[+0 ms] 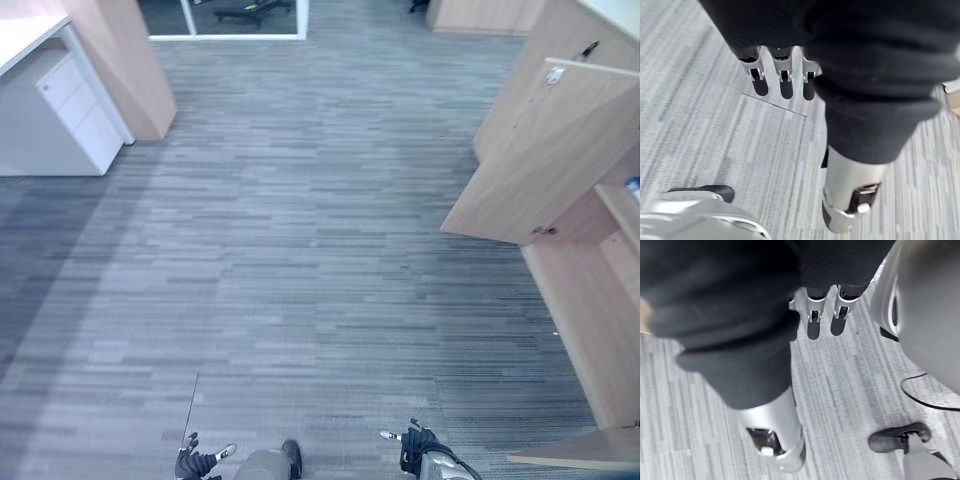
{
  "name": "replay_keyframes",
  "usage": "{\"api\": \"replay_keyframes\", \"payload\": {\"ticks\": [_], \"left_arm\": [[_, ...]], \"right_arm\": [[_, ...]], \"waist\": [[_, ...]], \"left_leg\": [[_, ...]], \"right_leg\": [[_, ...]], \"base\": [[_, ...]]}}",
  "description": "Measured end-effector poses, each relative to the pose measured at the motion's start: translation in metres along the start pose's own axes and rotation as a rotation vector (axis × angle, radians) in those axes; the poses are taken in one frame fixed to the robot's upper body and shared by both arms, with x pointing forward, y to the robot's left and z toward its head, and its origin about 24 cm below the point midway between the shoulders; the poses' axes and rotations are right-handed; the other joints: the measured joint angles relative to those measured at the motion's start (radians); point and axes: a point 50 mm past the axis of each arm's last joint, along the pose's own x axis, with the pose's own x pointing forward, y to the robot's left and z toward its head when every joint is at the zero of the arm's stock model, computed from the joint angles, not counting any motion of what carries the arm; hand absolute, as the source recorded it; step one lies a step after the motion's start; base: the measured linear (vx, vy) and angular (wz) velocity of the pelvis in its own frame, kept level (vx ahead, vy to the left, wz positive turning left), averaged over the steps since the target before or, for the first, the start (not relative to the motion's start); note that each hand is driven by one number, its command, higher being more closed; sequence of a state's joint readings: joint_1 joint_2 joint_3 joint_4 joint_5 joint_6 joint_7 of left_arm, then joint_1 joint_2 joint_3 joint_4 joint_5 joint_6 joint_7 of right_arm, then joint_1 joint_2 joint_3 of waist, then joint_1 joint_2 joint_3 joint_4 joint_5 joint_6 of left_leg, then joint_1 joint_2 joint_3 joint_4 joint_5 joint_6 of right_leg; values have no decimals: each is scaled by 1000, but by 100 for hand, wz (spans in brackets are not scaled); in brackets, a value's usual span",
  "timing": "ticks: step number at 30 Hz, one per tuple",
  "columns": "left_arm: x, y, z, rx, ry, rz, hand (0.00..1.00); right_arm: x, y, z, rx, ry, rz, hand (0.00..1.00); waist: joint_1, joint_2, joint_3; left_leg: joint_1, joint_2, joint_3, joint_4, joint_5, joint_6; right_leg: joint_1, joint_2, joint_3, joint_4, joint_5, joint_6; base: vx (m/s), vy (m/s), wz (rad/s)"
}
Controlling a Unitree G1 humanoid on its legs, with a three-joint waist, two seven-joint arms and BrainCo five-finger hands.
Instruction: Walk over to the cabinet, pick up the folder, carry it to the office cabinet, place the folder inside the office cabinet, then close the office cabinet door
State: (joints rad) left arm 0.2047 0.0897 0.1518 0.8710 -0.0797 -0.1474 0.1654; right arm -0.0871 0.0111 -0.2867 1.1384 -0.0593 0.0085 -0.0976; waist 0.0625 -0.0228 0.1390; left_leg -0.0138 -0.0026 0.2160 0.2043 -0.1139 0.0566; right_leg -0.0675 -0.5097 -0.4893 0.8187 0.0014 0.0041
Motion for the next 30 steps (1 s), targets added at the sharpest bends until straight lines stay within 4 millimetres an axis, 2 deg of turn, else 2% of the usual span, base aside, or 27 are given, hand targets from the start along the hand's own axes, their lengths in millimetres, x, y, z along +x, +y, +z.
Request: {"api": "replay_keyframes", "payload": {"ticks": [1,3,4,6,8,10,11,12,13,14,16,17,18,19,20,21,23,25,27,29,30], "left_arm": [[0,-1,1,4,-1,-5,0],[1,-4,3,13,-9,-17,0],[2,-6,4,13,-12,-22,0],[2,-8,5,16,-15,-29,0],[2,-8,6,14,-15,-28,0],[2,-5,5,0,-10,-13,0],[2,-2,4,-9,-5,0,0],[2,-2,0,-15,14,6,0],[0,-7,-8,-39,52,7,0],[0,-7,-9,-49,58,12,0],[3,-6,-8,-49,73,21,0],[4,-5,-7,-58,77,31,0],[4,-4,-7,-73,77,37,0],[6,-2,-4,-113,75,51,0],[5,-2,-5,-174,82,72,0],[5,-2,-5,-200,85,82,0],[5,0,-5,-286,88,121,0],[6,0,0,-300,67,130,0],[7,0,7,-291,36,121,0],[8,0,12,-260,12,113,0],[8,0,13,-250,6,109,0]], "right_arm": [[0,2,3,-13,-17,7,0],[0,6,12,-36,-57,20,0],[0,7,16,-33,-73,24,0],[0,9,20,-18,-82,28,0],[0,12,21,13,-84,33,0],[-1,15,22,41,-89,42,0],[-2,17,21,57,-88,45,0],[-2,15,19,55,-82,42,0],[-1,13,21,50,-89,38,0],[-1,13,22,50,-93,38,0],[-1,10,20,54,-88,32,0],[-1,9,18,71,-82,30,0],[-1,9,18,82,-80,30,0],[-1,7,17,84,-74,25,0],[-1,6,14,80,-64,22,0],[-1,6,13,79,-59,22,0],[-1,11,7,39,-37,39,0],[-1,15,6,13,-30,53,0],[0,18,11,1,-35,58,0],[1,18,19,-3,-52,56,0],[1,16,20,-5,-55,49,0]], "waist": [[-2,0,0],[-4,2,0],[-6,3,2],[-5,8,8],[-2,9,20],[0,-6,30],[0,-18,34],[0,-18,37],[-5,22,31],[-7,25,33],[-16,30,32],[-16,32,29],[-15,30,28],[-16,21,23],[-16,21,19],[-17,23,18],[-10,22,19],[0,18,21],[16,13,25],[24,11,45],[30,3,53]], "left_leg": [[51,6,2,-24,0,0],[97,14,8,-45,-1,-1],[117,18,14,-61,-2,-3],[142,34,27,-86,-7,-12],[174,54,50,-113,-26,-41],[213,61,71,-129,-59,-86],[231,55,77,-129,-79,-108],[249,66,77,-125,-103,-116],[251,117,84,-128,-133,-135],[250,132,77,-131,-145,-139],[252,193,41,-123,-182,-149],[252,236,22,-98,-199,-120],[245,253,8,-68,-200,-116],[203,283,-14,38,-195,-124],[139,312,-36,197,-180,-139],[102,325,-55,291,-165,-148],[-31,357,-85,681,-150,-165],[-116,351,-67,818,-153,-166],[-201,333,-25,813,-173,-155],[-249,312,4,683,-193,-141],[-255,284,-6,539,-190,-145]], "right_leg": [[-22,3,-58,55,-56,8],[-58,20,-142,37,-115,23],[-85,37,-189,-23,-137,25],[-116,82,-250,-173,-139,27],[-136,129,-299,-344,-102,14],[-155,159,-302,-505,1,9],[-153,163,-294,-541,48,-10],[-155,181,-278,-520,67,-82],[-175,231,-277,-490,12,-97],[-186,247,-276,-472,-11,-104],[-200,314,-283,-415,-101,-116],[-193,361,-289,-403,-145,-121],[-190,380,-290,-401,-163,-125],[-183,408,-290,-407,-188,-132],[-154,440,-288,-437,-196,-135],[-135,457,-286,-457,-199,-136],[-40,522,-255,-543,-199,-132],[18,554,-219,-591,-198,-131],[42,562,-166,-617,-197,-127],[84,561,-118,-646,-180,-118],[113,556,-84,-665,-176,-111]], "base": [[254,115,-28],[233,36,-23],[191,-40,-13],[195,-117,-4],[187,-173,-4],[195,-236,-15],[213,-271,-23],[281,-321,-48],[242,-265,-50],[262,-258,-54],[305,-295,-27],[348,-325,-15],[377,-345,-15],[361,-353,-14],[347,-350,-14],[299,-315,-23],[271,-232,-29],[320,-155,-47],[260,-57,-75],[170,5,-81],[162,34,-77]]}}
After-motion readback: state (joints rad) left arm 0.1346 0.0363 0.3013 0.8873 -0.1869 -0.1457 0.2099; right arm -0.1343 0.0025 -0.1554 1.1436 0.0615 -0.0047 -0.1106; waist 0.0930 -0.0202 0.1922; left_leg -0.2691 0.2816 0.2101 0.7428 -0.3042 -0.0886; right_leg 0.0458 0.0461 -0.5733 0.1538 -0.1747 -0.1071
